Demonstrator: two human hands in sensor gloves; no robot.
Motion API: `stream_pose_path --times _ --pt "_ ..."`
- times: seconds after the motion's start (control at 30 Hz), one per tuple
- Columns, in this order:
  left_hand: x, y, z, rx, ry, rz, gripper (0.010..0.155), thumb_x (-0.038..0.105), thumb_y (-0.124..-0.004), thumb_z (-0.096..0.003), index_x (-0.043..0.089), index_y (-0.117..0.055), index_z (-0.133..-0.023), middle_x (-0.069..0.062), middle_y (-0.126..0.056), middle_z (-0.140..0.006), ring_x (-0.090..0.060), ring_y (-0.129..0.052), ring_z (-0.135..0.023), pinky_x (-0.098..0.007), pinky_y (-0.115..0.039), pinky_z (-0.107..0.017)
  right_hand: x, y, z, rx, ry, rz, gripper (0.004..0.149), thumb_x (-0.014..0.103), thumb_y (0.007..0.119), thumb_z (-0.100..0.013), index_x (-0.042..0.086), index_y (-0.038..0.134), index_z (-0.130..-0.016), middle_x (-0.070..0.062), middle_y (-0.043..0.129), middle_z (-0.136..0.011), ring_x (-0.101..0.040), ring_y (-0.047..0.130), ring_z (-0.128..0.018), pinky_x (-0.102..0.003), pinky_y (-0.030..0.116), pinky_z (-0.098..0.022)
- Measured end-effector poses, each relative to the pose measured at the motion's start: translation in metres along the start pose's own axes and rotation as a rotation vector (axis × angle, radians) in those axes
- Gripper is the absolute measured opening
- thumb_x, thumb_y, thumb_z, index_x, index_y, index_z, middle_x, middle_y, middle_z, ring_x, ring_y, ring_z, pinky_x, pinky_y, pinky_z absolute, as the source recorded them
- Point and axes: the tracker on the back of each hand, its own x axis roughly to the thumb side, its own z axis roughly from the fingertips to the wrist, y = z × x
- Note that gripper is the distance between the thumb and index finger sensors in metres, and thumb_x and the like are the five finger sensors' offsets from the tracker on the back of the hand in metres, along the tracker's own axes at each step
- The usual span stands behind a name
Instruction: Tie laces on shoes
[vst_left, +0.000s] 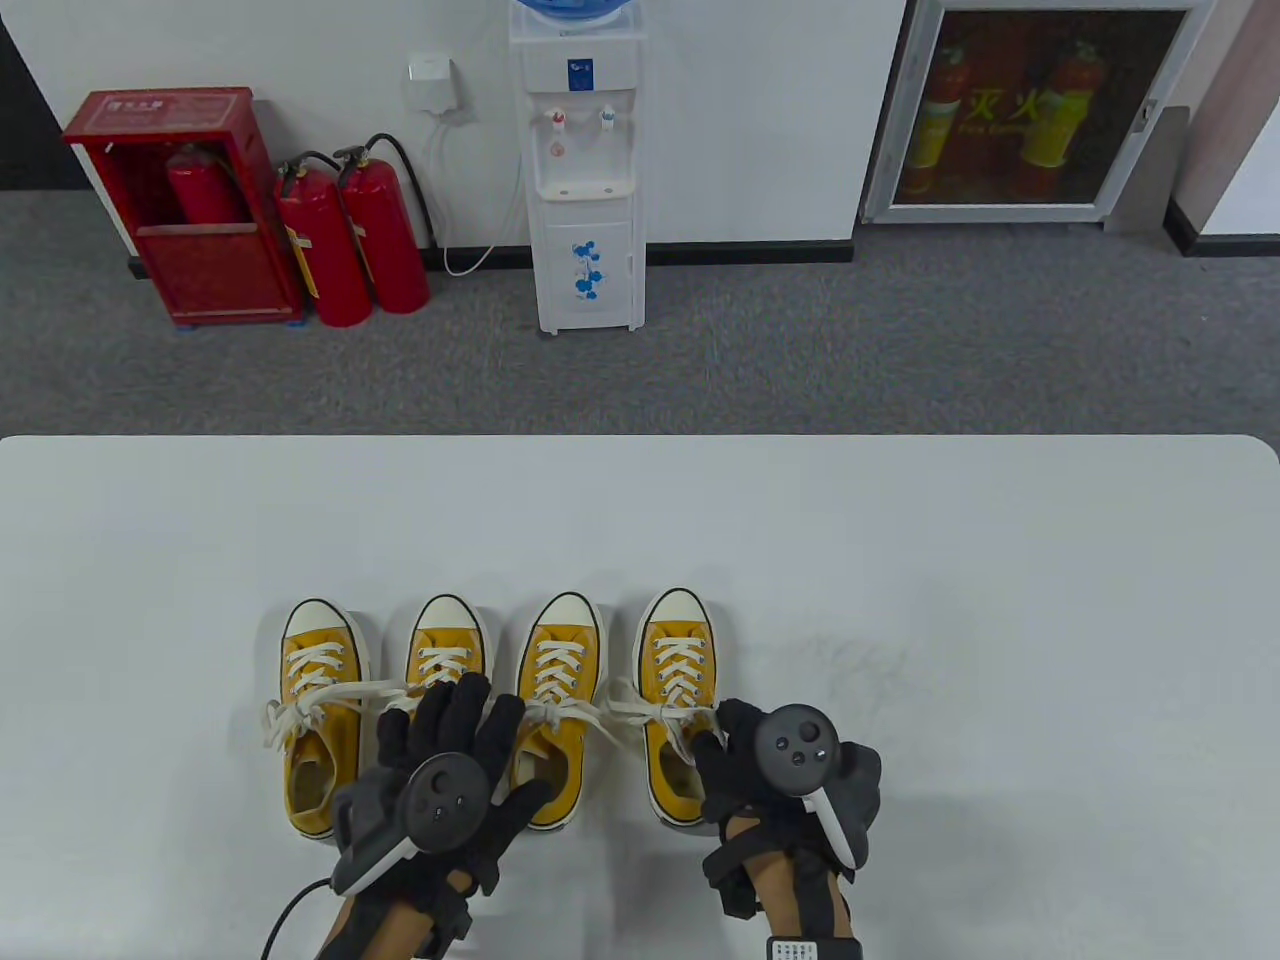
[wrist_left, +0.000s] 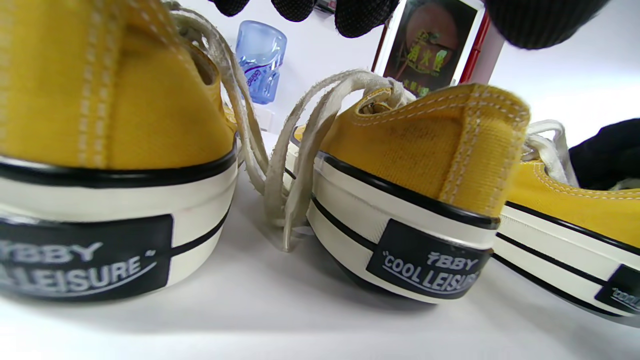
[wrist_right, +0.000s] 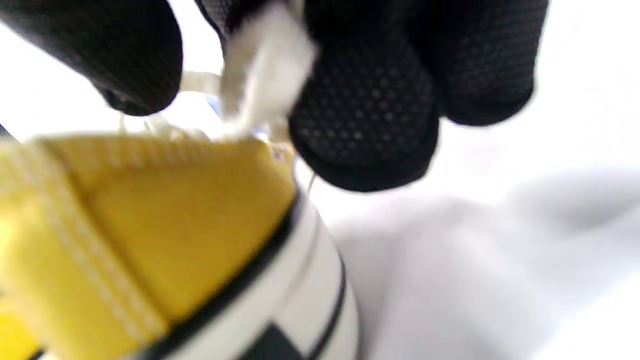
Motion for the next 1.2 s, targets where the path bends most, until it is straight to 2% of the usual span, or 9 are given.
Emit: stream_pose_path --times 0.13,0.27,0.5,0.63,0.7,0.8,0.97,1.2 --pt "0.001 0.001 0.0 0.001 -0.006 0.002 0.085 0.07 -0.066 -0.0462 0.03 -0.04 -0.117 -0.011 -0.026 -0.128 -0.05 -0.03 -0.118 -0.08 -0.019 -0.073 0.01 -0.018 0.004 -0.065 -0.037 0.029 0.074 0.059 0.08 -0.042 0.015 0.068 -0.101 -0.008 0.077 -0.093 -0.028 0.098 -0.063 -0.055 0.073 -0.055" --pt "0.002 0.001 0.0 0.004 -0.011 0.0 0.085 0.07 -0.065 -0.0462 0.03 -0.04 -0.117 -0.01 -0.026 -0.128 -0.05 -0.03 -0.118 -0.08 -0.019 -0.073 0.016 -0.032 0.008 -0.096 -0.041 0.011 0.078 0.06 0.079 -0.043 0.017 0.06 -0.105 -0.009 0.064 -0.103 -0.037 0.081 -0.086 -0.062 0.059 -0.065" --pt "0.006 0.002 0.001 0.007 -0.029 -0.002 0.085 0.07 -0.065 -0.0463 0.03 -0.04 -0.117 -0.011 -0.025 -0.128 -0.05 -0.029 -0.118 -0.08 -0.018 -0.073 0.016 -0.043 0.017 -0.134 -0.084 0.09 0.082 0.061 0.08 -0.041 0.02 0.055 -0.108 -0.007 0.048 -0.112 -0.042 0.055 -0.105 -0.069 0.039 -0.073" --pt "0.007 0.002 0.002 0.007 -0.037 -0.003 0.085 0.07 -0.065 -0.0463 0.03 -0.04 -0.117 -0.01 -0.025 -0.128 -0.05 -0.029 -0.118 -0.08 -0.018 -0.073 0.02 -0.045 0.022 -0.152 -0.139 0.163 0.087 0.064 0.079 -0.039 0.021 0.052 -0.109 -0.006 0.038 -0.115 -0.043 0.041 -0.11 -0.072 0.03 -0.074" --pt "0.008 0.001 0.002 0.009 -0.04 -0.002 0.085 0.07 -0.065 -0.0462 0.03 -0.039 -0.117 -0.011 -0.025 -0.128 -0.05 -0.029 -0.118 -0.08 -0.018 -0.073 0.025 -0.044 0.026 -0.131 -0.169 0.196 0.09 0.067 0.078 -0.038 0.023 0.047 -0.11 -0.004 0.029 -0.117 -0.043 0.029 -0.113 -0.073 0.023 -0.074" --pt "0.008 0.001 0.002 0.011 -0.045 -0.001 0.085 0.07 -0.065 -0.0462 0.031 -0.039 -0.117 -0.011 -0.025 -0.128 -0.05 -0.029 -0.118 -0.08 -0.018 -0.073 0.03 -0.04 0.032 -0.116 -0.215 0.254 0.094 0.069 0.077 -0.036 0.024 0.043 -0.111 -0.003 0.022 -0.118 -0.042 0.021 -0.113 -0.073 0.017 -0.073" --pt "0.01 0.0 0.003 0.01 -0.055 -0.001 0.085 0.069 -0.066 -0.0465 0.03 -0.039 -0.117 -0.011 -0.024 -0.128 -0.05 -0.028 -0.118 -0.08 -0.018 -0.072 0.037 -0.024 0.042 -0.116 -0.312 0.393 0.096 0.072 0.074 -0.035 0.026 0.041 -0.112 -0.001 0.02 -0.118 -0.041 0.018 -0.113 -0.074 0.015 -0.073" --pt "0.013 -0.001 0.004 0.015 -0.068 -0.008 0.085 0.069 -0.065 -0.0464 0.03 -0.039 -0.117 -0.01 -0.024 -0.128 -0.05 -0.028 -0.118 -0.08 -0.018 -0.072 0.045 -0.003 0.051 -0.069 -0.423 0.455 0.096 0.073 0.071 -0.035 0.027 0.038 -0.112 -0.002 0.018 -0.118 -0.042 0.017 -0.113 -0.074 0.015 -0.072"
